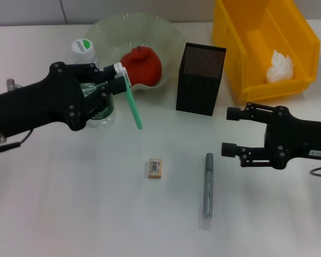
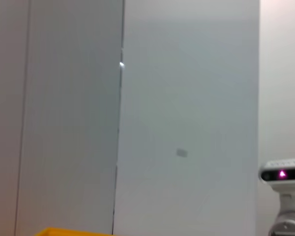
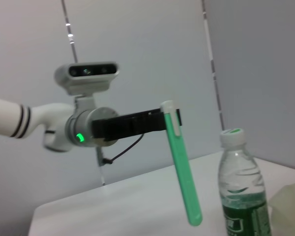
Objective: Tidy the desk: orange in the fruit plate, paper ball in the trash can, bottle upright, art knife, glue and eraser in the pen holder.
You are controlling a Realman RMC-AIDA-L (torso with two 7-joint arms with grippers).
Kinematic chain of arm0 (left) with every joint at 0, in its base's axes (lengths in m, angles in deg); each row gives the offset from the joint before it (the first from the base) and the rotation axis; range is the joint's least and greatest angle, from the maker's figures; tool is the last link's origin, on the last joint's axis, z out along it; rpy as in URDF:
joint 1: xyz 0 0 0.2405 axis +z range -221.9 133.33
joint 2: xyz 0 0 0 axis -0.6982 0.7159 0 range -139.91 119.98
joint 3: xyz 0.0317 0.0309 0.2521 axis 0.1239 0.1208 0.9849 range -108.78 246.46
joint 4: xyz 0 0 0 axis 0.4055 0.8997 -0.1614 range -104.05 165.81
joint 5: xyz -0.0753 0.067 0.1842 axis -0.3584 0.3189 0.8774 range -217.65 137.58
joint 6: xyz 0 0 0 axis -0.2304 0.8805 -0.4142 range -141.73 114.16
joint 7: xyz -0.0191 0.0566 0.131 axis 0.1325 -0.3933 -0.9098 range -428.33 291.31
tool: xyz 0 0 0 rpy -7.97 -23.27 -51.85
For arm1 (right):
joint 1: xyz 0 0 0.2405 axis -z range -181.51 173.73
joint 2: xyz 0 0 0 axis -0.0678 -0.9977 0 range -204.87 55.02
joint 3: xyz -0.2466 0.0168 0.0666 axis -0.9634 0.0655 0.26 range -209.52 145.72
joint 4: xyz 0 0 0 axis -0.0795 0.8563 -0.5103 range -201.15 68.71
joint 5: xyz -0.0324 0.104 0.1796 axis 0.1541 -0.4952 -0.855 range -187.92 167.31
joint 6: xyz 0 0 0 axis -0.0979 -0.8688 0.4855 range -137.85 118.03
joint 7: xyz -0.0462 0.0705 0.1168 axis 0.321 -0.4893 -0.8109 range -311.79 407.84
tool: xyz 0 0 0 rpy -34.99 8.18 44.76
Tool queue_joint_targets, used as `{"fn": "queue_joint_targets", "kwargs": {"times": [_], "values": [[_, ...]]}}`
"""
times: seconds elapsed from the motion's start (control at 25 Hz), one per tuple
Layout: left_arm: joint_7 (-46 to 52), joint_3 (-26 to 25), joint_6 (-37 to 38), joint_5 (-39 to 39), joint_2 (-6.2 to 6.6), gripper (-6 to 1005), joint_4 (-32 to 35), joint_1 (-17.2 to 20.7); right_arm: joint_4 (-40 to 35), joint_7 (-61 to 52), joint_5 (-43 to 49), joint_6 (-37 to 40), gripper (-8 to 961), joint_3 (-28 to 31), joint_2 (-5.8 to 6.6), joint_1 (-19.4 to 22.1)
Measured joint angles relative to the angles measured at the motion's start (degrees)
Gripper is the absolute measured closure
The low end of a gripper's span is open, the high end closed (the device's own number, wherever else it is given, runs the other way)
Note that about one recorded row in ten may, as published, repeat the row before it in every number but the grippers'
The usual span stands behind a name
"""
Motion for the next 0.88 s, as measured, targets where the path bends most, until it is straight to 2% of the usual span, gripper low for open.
{"fn": "queue_joint_targets", "kwargs": {"times": [0.04,0.08,0.2,0.32,0.56,0.88], "values": [[0.0,0.0,0.0,0.0,0.00,809,0.0,0.0,0.0,0.0,0.0,0.0,148,0.0,0.00,0.0],[-0.4,-0.2,0.1,-0.1,0.00,809,-0.9,0.0,0.9,1.4,-1.1,-1.0,148,0.0,-0.51,0.7],[-2.3,-0.4,0.2,-0.6,-0.05,809,-3.5,0.2,2.6,3.6,-2.3,-1.3,148,0.0,-0.65,1.5],[-4.8,-0.5,0.4,-1.0,-0.09,809,-8.7,0.4,4.2,6.0,-3.1,-1.4,148,0.1,-0.69,2.7],[-8.8,-0.5,-0.1,-1.0,-0.09,809,-13.4,0.9,4.9,7.9,-3.2,-1.4,149,0.0,-0.72,4.1],[-9.7,-0.6,-0.7,-1.0,-0.23,809,-14.7,1.5,5.0,8.1,-3.2,-1.5,149,0.0,-0.80,5.1]]}}
